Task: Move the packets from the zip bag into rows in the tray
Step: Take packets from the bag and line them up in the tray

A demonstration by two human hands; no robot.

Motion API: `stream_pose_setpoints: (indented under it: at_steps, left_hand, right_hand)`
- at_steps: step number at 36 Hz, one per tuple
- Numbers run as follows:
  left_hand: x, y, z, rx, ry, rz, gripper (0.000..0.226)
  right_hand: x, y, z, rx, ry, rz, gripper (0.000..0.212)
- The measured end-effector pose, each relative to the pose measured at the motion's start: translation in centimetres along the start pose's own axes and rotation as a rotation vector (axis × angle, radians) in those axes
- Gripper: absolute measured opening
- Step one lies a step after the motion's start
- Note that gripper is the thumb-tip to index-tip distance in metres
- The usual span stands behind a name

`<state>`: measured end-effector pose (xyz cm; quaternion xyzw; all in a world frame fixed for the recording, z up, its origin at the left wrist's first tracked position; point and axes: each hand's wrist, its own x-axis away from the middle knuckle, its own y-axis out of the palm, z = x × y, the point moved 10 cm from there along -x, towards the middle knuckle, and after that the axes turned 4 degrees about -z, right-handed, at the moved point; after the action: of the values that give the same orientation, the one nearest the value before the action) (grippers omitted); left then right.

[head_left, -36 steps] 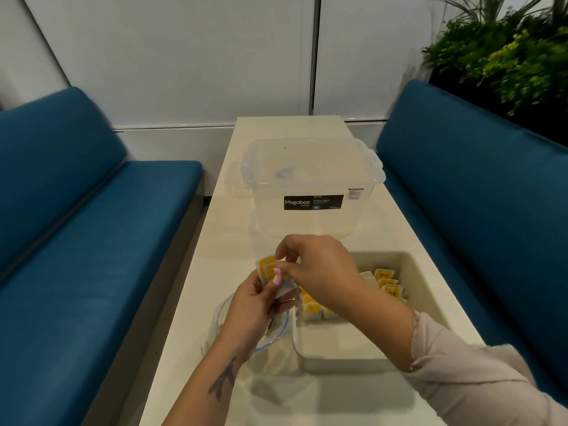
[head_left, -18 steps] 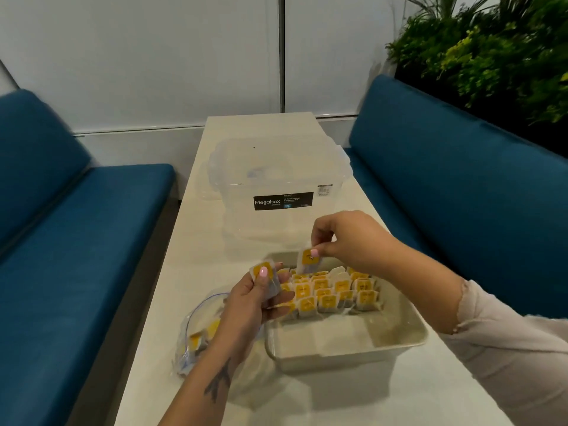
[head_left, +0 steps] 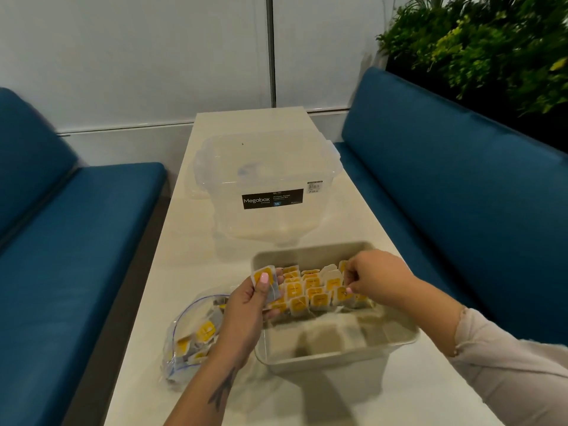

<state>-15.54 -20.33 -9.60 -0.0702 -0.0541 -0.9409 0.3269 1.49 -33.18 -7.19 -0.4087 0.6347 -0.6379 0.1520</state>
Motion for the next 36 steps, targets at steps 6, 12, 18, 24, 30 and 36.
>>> stream_pose_setpoints:
  at_steps: [6, 12, 18, 24, 30, 36]
  left_hand:
    - [0.0, 0.0, 0.2, -0.002, 0.01, 0.004, 0.027]
    - [0.1, 0.1, 0.4, 0.009, 0.013, 0.009, 0.026]
    - [0.1, 0.1, 0.3, 0.006, 0.004, 0.015, 0.025]
    - [0.1, 0.2, 0.3, -0.025, -0.001, 0.007, 0.024]
    - [-0.2, 0.3, 0.2, -0.061, -0.005, -0.007, 0.028]
    - [-0.8, 1.5, -0.1, -0.075, -0.041, -0.069, 0.02]
  right_hand:
    - [-1.0, 2.5, 0.5, 0.101, 0.025, 0.013, 0.004]
    - [-1.7, 3.5, 0.5, 0.193, 0.025, 0.034, 0.014]
    - [-2.0, 3.5, 0.7, 0.179, 0.021, 0.072, 0.015]
    - [-1.9, 3.7, 0.8, 0.186, 0.017, 0.089, 0.016]
    - [-1.7, 2.8, 1.3, 0.065, 0.037, 0.097, 0.019]
    - [-0.7, -1.5, 1.1, -0.199, 0.017, 0.158, 0.007]
